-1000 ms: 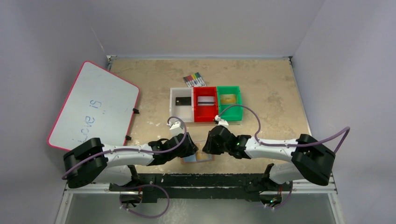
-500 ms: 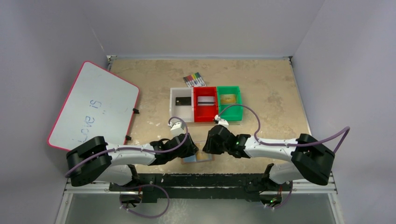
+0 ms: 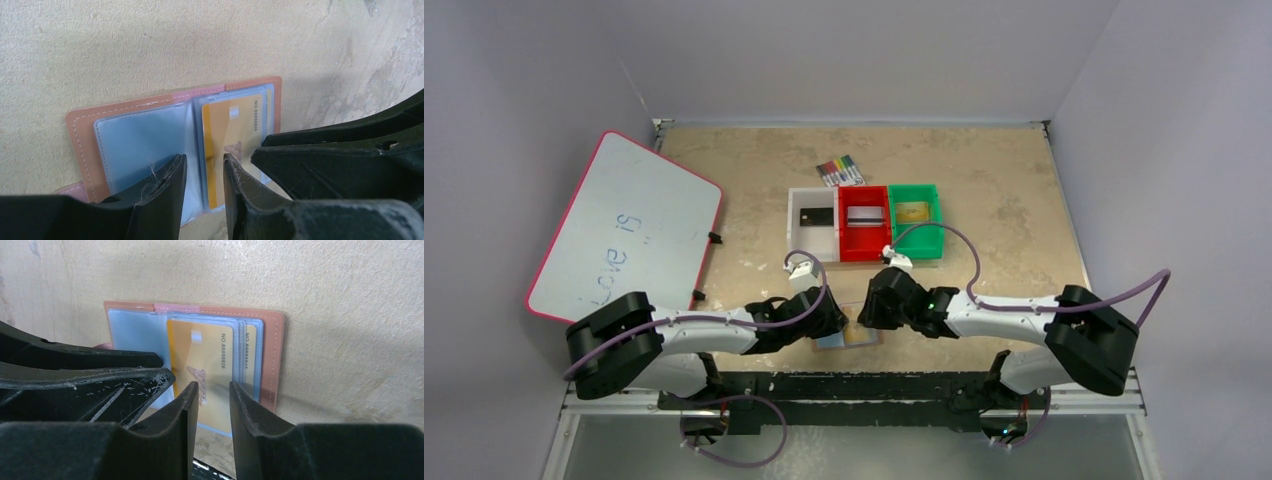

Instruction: Take the credit cards out of the card holder

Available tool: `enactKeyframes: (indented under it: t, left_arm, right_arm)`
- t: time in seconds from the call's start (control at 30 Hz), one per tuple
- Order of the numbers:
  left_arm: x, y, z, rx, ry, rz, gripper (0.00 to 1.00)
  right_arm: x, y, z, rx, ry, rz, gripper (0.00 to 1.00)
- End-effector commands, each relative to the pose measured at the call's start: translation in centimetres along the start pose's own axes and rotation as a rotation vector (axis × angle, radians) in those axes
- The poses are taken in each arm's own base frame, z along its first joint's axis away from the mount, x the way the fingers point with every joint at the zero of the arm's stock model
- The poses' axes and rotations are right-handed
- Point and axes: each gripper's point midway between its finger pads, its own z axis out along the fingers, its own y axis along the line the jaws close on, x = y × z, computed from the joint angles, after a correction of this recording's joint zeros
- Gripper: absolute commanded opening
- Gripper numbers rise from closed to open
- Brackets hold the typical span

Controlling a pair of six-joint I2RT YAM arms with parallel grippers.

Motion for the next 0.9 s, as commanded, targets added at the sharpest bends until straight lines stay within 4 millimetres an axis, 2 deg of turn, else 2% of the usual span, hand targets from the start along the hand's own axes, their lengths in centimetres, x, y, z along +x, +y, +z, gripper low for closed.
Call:
enactKeyframes:
  t: [0.0,0.2,0.3,0.6,0.87]
  left_arm:
    - [0.3,0.8,0.1,-0.025,0.0,0.03,0.32]
    - [0.3,0.7,0.1,-0.022,-0.001,0.032,0.32]
    - [0.3,0.6,0.1,-0.016,0.0,0.031,0.32]
    - [0.5,1.4,0.4,-0.015,-0.018,0.005,0.31]
    - [-0.1,2.0,0.1,-0.009,-0.059,-0.044,0.19]
  right_arm:
    - [-0.5,0.8,0.3,-0.015,-0.003,0.001,0.32]
    - [0.4,0.4,0.5,-0.007,0.033,0.011,0.32]
    - [1.1,-0.4,0.8,0.021,0.056,0.021,0.32]
    - [1.3,-1.8,1.8,0.065,0.024,0.059,0.28]
    - [1.8,-2.7,1.9,0.097,0.034,0.071,0.26]
